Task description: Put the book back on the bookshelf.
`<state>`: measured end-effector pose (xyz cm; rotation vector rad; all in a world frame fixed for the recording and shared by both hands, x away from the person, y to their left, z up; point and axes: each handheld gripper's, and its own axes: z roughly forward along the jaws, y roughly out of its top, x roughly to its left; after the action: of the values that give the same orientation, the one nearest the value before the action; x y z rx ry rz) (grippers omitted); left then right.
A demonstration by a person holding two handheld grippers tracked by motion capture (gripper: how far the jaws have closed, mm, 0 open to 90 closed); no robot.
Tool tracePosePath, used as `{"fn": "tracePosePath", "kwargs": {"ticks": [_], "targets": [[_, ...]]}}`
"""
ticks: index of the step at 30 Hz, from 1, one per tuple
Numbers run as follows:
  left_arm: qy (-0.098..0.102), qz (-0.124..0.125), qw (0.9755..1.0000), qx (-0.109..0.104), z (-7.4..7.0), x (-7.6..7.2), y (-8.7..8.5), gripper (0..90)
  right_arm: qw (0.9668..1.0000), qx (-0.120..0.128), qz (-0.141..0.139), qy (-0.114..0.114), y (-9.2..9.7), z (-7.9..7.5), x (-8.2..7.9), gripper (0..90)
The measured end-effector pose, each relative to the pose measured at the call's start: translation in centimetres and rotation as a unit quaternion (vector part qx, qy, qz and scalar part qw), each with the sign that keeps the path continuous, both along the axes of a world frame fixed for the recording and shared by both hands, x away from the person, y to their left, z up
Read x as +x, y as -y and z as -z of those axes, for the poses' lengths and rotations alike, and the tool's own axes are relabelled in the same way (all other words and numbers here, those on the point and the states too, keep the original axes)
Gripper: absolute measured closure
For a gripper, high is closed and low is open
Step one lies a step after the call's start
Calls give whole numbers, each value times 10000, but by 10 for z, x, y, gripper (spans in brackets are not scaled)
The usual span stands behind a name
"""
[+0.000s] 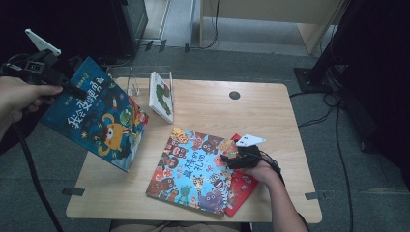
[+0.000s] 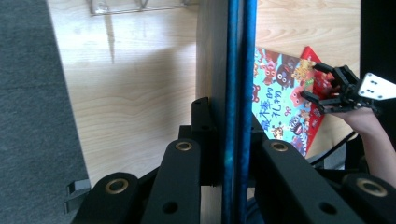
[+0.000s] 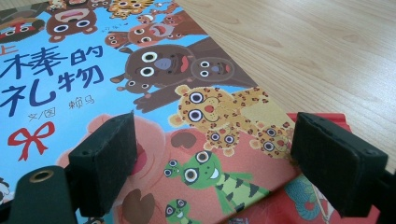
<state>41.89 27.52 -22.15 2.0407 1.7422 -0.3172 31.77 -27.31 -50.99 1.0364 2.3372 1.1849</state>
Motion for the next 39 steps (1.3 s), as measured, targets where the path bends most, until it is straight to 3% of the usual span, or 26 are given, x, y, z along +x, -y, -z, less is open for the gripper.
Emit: {"fn": "tracePosePath", "kwargs": {"ticks": [21,32,39], "targets": [[-53,-389,9991,189,0,11,-25,833,10000,-22,6,12,0,0,0,144],[11,-736,9972,131,-1,26,-41,832,10000,-32,-3,27,0,0,0,143],[-10,-786,9966,228,1,34,-45,832,10000,-43,-4,53,-1,0,0,144]]}}
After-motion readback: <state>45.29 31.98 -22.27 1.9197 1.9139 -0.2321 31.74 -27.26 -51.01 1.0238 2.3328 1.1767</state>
